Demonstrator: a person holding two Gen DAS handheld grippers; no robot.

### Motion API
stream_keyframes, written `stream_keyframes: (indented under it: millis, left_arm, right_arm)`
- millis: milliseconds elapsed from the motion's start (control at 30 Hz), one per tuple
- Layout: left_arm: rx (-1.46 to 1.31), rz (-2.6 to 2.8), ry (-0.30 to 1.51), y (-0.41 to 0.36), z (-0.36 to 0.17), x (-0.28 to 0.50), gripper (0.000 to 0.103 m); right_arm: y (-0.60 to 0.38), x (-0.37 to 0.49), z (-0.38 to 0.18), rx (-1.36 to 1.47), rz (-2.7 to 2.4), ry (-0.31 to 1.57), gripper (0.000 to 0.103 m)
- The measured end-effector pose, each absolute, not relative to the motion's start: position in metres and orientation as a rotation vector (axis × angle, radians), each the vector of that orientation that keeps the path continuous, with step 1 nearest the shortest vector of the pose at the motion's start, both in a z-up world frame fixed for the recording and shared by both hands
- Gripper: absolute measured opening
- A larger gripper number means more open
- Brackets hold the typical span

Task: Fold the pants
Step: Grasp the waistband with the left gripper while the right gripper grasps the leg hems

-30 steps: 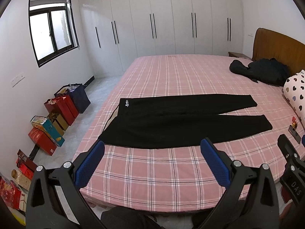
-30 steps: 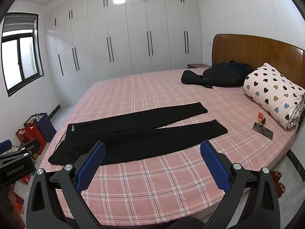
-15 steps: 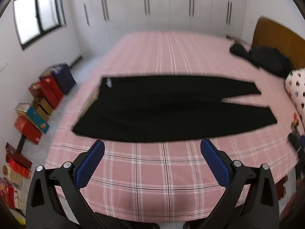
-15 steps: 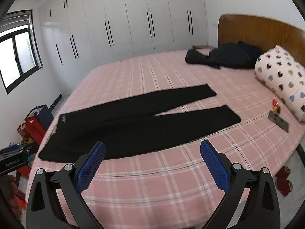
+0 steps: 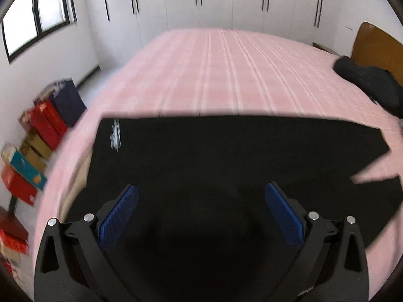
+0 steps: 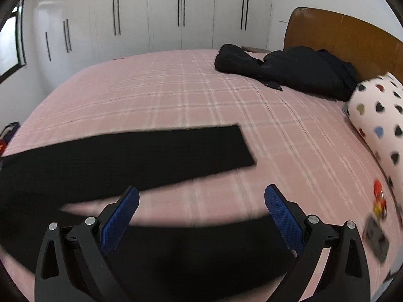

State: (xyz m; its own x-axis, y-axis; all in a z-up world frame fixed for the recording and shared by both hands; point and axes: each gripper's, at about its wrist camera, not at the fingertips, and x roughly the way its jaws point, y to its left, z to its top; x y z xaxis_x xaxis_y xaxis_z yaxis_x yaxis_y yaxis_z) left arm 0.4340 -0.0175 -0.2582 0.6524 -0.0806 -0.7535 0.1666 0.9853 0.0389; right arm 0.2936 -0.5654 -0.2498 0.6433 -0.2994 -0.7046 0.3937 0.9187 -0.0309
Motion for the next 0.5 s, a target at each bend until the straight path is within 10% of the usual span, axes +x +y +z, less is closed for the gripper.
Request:
stream_keyframes:
  millis: [500]
  left_arm:
    - [-0.012,-0.041,1.062,0.061,-0.332,0.605,0.098]
  right_arm:
    - [-0.675,0.446,-0.312,0.297,-0.420,0.871,0.097]
